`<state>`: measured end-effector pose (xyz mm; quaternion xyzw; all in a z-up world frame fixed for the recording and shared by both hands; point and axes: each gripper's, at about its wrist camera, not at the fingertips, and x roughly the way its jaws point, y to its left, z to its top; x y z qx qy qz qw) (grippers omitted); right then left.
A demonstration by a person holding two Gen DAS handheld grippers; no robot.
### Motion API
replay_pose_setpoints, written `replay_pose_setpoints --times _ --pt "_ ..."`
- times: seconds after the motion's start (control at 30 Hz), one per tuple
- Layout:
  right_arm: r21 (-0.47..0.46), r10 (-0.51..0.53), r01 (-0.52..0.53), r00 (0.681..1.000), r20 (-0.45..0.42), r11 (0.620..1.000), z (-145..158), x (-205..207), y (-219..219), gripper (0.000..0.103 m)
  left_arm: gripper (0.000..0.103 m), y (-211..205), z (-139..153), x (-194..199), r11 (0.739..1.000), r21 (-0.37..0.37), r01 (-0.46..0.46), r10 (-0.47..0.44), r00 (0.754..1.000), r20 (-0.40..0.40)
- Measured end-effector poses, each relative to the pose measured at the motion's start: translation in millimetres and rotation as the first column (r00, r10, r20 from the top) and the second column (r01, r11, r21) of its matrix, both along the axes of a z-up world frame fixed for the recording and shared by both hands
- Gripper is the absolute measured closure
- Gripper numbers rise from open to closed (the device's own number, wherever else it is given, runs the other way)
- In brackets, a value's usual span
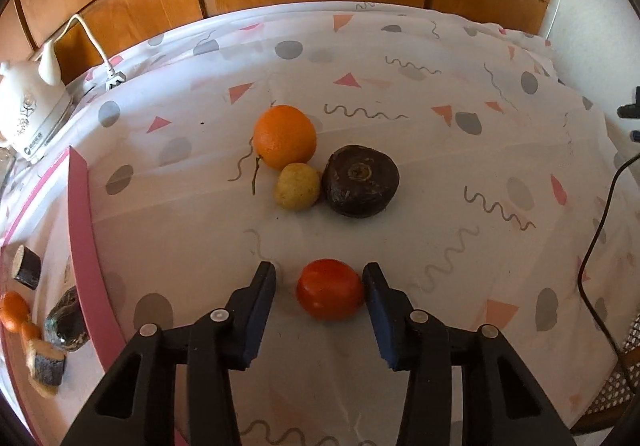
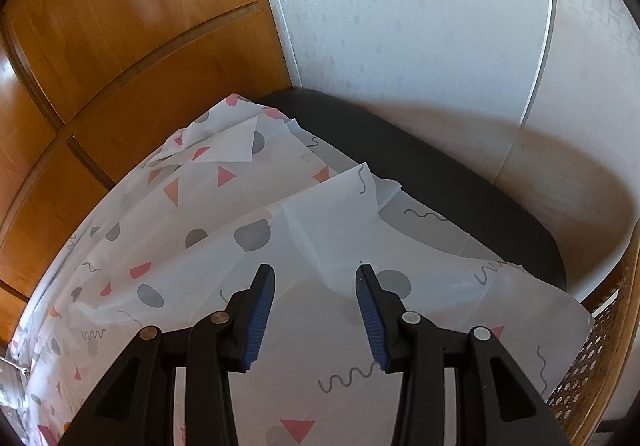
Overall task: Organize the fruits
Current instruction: 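Grasp the red tomato with the left gripper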
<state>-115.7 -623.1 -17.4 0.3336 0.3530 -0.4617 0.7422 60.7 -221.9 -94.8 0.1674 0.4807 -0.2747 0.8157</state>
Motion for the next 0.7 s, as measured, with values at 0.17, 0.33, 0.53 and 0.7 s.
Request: replay_pose_setpoints --times 0.17,0.33,0.53,0.7 --pt "-0.002 0.04 -0.04 0.999 -0.002 0.999 0.2 7.0 3.1 0.06 0.059 -0.2 0.3 -1.9 1.0 0.006 -0.002 0.002 1.0 0.016" --pt "0.0 0.083 -0.083 0.996 -0.009 0.997 -1.2 14.6 7.3 0.06 0.072 3.2 3.8 -3.3 1.0 -0.016 -0.021 0.021 1.0 -0.004" --pt "-0.003 0.138 -0.138 0.99 -0.025 0.99 -3.4 24.2 13.4 0.06 0.073 20.8 16.0 -8.6 0.996 -0.065 -0.054 0.052 0.998 -0.026" --pt "0.005 0.156 -0.156 0.988 -0.02 0.988 -5.0 25.9 15.1 0.06 0.072 46.7 37.1 -9.9 0.986 -0.129 -0.103 0.1 0.995 -0.025"
